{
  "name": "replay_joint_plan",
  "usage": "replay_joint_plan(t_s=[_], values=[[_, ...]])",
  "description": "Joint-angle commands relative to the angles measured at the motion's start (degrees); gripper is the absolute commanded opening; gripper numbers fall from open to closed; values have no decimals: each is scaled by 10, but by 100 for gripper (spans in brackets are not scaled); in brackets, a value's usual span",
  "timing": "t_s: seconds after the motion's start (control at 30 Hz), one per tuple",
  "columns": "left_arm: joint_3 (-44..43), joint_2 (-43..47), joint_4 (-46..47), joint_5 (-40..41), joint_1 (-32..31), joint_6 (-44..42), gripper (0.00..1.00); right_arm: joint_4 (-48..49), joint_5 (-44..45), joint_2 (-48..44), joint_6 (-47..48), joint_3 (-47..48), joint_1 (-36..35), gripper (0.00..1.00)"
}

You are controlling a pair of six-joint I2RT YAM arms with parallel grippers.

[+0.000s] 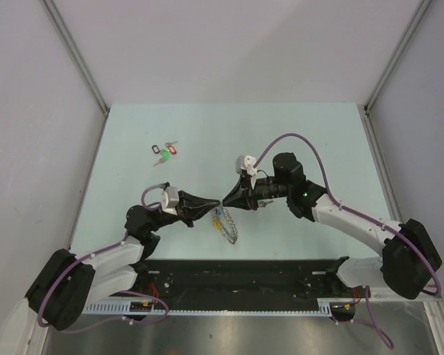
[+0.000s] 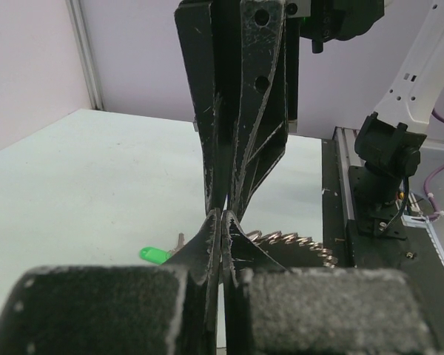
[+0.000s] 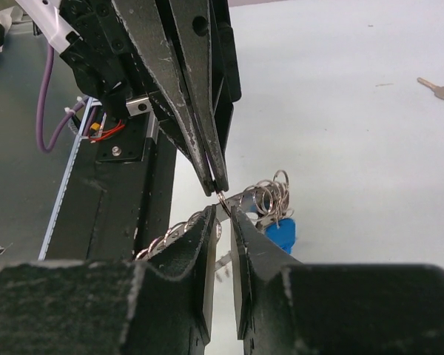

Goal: Put the keys on the keyring

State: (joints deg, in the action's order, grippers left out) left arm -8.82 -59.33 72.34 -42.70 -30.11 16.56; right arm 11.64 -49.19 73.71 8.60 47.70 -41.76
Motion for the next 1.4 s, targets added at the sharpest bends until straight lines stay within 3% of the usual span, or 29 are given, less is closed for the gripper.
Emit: replay_joint_plan(t_s=[0.0,0.2,0.37,0.47,0.57,0.6,0.73,0.83,0.87,0.93,1.03,1.17,1.27,1.37], values=[[-23,3,140,-3,-5,9,0,27,-13,10,0,5,-3,19],[-23,1,141,-4,-5,9,0,44,-6,24,-9,5,2,28],[-20,-2,141,4,-5,9,0,41,0,35,-12,5,4,30],[-2,8,128,56,-6,26,0,-5,48,27,-13,5,5,37],[6,40,28,120,-6,51,28,-64,116,10,-31,5,3,43],[1,63,-58,140,-5,65,40,-91,142,6,-42,5,3,45],[-33,126,-280,255,-6,93,59,-158,277,4,-102,5,9,47],[-42,162,-357,300,-7,133,75,-191,327,20,-148,4,10,48],[-40,175,-370,312,-7,158,86,-198,339,25,-169,5,10,48],[-37,197,-406,350,-7,189,96,-220,368,40,-184,3,12,48],[-36,258,-489,426,-7,254,100,-224,389,41,-205,-14,26,47],[-31,330,-528,440,-8,220,100,-198,395,18,-235,-44,54,47],[-60,323,-582,433,-8,184,99,-178,401,-1,-250,-57,73,48],[-159,257,-697,411,-9,136,98,-147,404,-19,-265,-70,93,52]])
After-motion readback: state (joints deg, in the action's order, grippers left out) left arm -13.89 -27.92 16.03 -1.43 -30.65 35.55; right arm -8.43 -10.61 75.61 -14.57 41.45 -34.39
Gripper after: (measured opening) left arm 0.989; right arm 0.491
